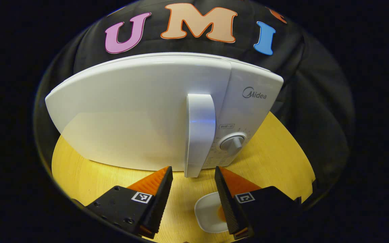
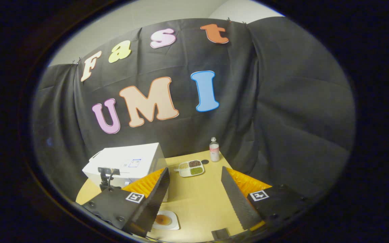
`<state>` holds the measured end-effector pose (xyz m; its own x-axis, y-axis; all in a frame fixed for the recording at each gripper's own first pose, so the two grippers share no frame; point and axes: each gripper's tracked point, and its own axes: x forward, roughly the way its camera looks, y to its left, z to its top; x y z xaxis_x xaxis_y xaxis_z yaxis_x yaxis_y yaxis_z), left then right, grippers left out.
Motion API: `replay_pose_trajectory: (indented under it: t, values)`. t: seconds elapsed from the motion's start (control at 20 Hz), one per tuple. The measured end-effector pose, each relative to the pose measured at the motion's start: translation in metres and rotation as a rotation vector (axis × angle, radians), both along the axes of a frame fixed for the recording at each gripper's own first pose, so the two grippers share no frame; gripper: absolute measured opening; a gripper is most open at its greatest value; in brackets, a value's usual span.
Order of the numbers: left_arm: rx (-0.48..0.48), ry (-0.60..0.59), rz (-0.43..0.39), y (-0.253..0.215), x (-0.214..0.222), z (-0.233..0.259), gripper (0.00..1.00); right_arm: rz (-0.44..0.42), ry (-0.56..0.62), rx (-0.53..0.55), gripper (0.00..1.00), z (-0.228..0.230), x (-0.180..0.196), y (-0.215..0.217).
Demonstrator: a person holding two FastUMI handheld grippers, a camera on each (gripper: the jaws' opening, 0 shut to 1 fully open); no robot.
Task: Open the microwave oven with the left hand, put the food in, and close the microwave oven.
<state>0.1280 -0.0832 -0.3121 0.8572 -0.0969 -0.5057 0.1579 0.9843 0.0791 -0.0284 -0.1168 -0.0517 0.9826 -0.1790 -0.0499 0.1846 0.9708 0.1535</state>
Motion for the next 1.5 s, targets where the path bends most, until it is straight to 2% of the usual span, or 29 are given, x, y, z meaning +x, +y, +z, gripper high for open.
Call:
replay_pose_trajectory:
  t: [0.05,0.1,0.2,0.3,0.35,0.65,0.85,1.0,1.25,1.3,1.35,1.5]
  values:
    - [0.007,0.008,0.004,0.000,0.000,-0.001,0.72,-0.001,0.001,-0.001,0.92,-0.001,0.001,-0.002]
    - [0.013,0.009,0.007,-0.001,0.002,-0.001,0.61,-0.001,0.001,-0.001,0.92,0.000,0.003,-0.005]
    - [0.022,0.006,0.026,0.000,0.006,-0.001,0.49,-0.001,-0.001,0.002,0.92,0.001,0.007,-0.008]
    - [0.010,0.006,0.056,-0.001,0.009,-0.001,0.30,-0.001,0.004,0.005,0.92,-0.002,0.010,-0.011]
    - [0.003,0.009,0.070,0.000,0.010,-0.001,0.27,-0.001,0.006,0.007,0.92,-0.003,0.011,-0.012]
    - [-0.001,0.004,0.085,0.001,0.010,-0.002,0.19,0.014,0.025,0.006,0.92,-0.009,0.017,-0.010]
    - [-0.016,-0.011,0.094,0.002,0.009,-0.002,0.18,0.031,0.049,0.009,0.92,-0.018,0.014,-0.002]
    - [-0.034,-0.024,0.120,0.002,0.009,-0.001,0.09,0.054,0.074,0.002,0.97,-0.028,0.009,0.010]
    - [-0.059,-0.033,0.127,0.002,0.008,0.000,0.06,0.095,0.121,-0.001,0.97,-0.046,0.004,0.034]
    - [-0.061,-0.033,0.129,0.002,0.008,0.000,0.06,0.101,0.127,0.002,0.92,-0.049,0.004,0.038]
    - [-0.067,-0.040,0.129,0.002,0.008,0.001,0.06,0.106,0.134,0.003,0.97,-0.053,0.004,0.041]
    - [-0.069,-0.031,0.125,0.002,0.008,0.000,0.06,0.101,0.169,0.001,0.97,-0.068,0.007,0.041]
